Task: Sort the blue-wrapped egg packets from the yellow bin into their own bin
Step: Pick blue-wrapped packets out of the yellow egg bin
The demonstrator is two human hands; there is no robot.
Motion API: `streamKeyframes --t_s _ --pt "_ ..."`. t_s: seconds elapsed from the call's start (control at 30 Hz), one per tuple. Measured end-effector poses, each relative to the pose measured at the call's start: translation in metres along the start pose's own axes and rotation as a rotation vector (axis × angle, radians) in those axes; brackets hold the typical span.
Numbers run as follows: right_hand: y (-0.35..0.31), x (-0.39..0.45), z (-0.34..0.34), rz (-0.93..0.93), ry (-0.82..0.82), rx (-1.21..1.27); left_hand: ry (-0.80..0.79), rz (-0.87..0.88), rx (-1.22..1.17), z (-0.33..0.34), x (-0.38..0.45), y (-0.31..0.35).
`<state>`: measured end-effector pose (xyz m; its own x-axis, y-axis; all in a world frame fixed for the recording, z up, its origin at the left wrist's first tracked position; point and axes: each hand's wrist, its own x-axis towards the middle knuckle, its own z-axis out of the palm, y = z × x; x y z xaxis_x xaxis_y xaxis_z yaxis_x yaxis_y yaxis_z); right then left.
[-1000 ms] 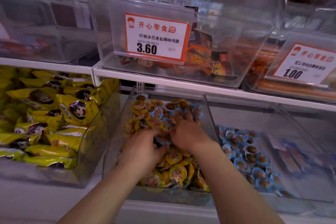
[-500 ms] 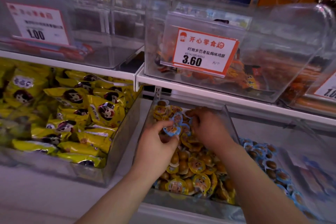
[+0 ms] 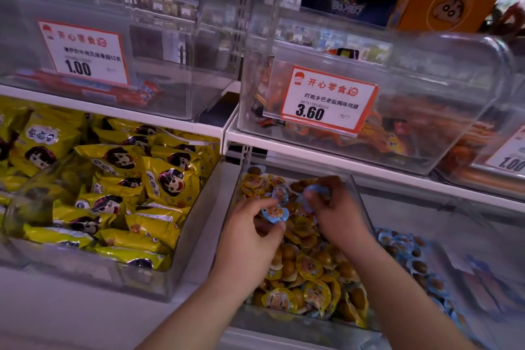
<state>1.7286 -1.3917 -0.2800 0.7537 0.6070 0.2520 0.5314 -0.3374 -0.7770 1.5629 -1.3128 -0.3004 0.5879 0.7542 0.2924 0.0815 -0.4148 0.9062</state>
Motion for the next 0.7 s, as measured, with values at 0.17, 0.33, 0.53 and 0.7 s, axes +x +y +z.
streamKeyframes --t_s 0.17,0.33,0.53,0.7 --pt "-0.021 -0.063 -0.031 0.445 -0.136 1.018 0.009 0.224 -0.032 0.008 -0.014 0.018" --pt "-0.025 -0.091 -0.038 0.515 -0.295 1.100 -0.133 0.380 0.137 0.029 -0.031 0.023" --pt "0.005 -0.088 -0.073 0.363 -0.027 1.011 -0.476 0.281 0.008 0.044 -0.039 0.019" --pt "0.064 -0.061 -0.129 0.409 0.208 0.745 -0.390 0.322 0.175 0.051 -0.027 0.008"
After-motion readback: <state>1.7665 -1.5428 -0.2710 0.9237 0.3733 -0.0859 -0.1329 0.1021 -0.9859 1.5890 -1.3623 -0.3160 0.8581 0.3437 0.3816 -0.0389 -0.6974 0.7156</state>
